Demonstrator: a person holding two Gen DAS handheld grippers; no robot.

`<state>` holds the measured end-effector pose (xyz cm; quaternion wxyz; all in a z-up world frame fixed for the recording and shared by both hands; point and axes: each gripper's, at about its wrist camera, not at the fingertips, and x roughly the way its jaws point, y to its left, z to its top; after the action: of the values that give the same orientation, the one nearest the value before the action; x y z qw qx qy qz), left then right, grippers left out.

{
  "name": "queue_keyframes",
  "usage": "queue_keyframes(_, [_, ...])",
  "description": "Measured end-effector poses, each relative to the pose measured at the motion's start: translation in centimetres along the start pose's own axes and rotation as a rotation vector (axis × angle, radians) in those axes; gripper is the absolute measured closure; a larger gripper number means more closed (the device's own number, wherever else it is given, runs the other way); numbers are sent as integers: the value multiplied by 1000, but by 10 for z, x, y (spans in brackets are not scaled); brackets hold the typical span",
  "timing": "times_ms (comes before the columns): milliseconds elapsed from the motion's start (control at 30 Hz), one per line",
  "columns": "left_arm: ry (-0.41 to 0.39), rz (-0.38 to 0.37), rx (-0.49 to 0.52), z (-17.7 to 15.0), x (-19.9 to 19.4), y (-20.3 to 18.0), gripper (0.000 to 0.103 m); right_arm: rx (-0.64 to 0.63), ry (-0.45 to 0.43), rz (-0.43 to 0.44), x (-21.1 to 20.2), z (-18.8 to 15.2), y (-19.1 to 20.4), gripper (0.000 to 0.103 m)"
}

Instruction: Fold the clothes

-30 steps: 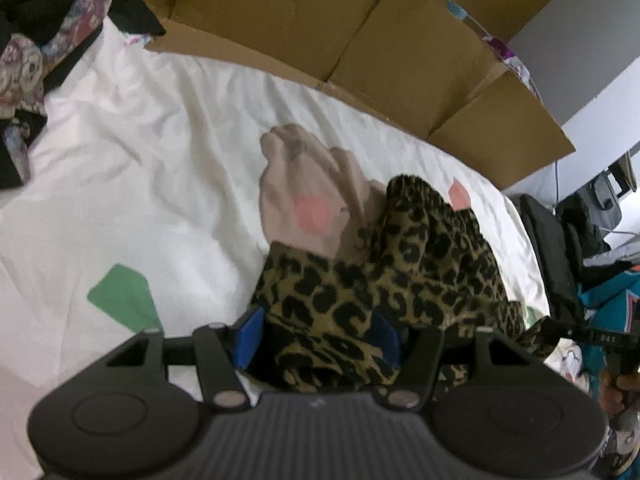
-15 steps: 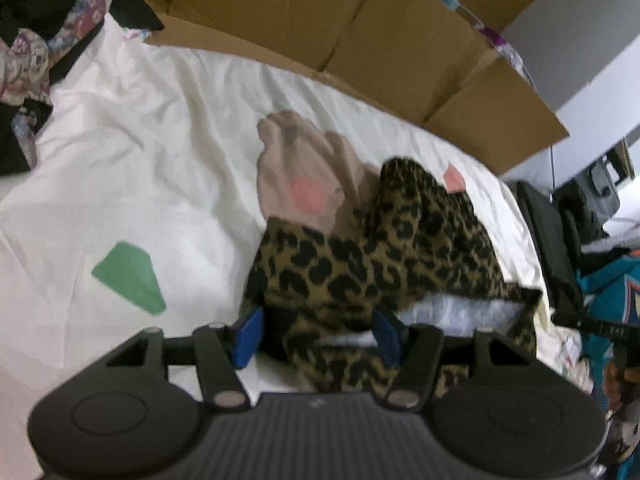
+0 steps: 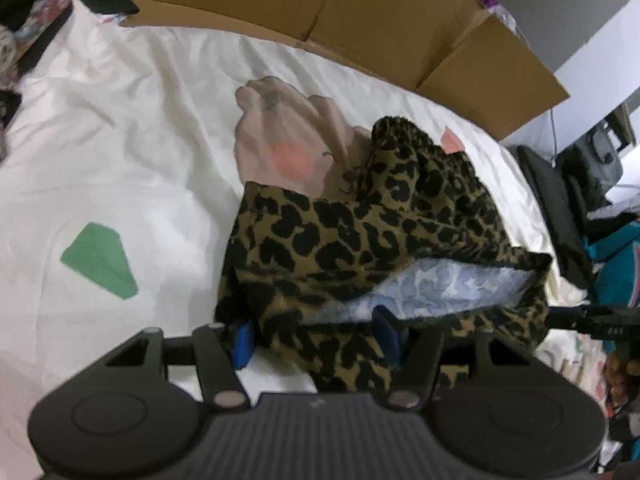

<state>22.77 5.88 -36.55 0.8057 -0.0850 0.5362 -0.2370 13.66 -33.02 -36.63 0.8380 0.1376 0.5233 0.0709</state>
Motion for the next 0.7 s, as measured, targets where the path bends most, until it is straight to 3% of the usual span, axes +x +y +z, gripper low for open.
queue_keyframes(400, [-73, 11, 21, 31, 1, -4, 40, 15, -54, -16, 10, 36, -5, 46])
queue_keyframes(700, [-105, 22, 2, 33, -3, 7, 41, 69, -78, -10, 7, 39, -16, 48])
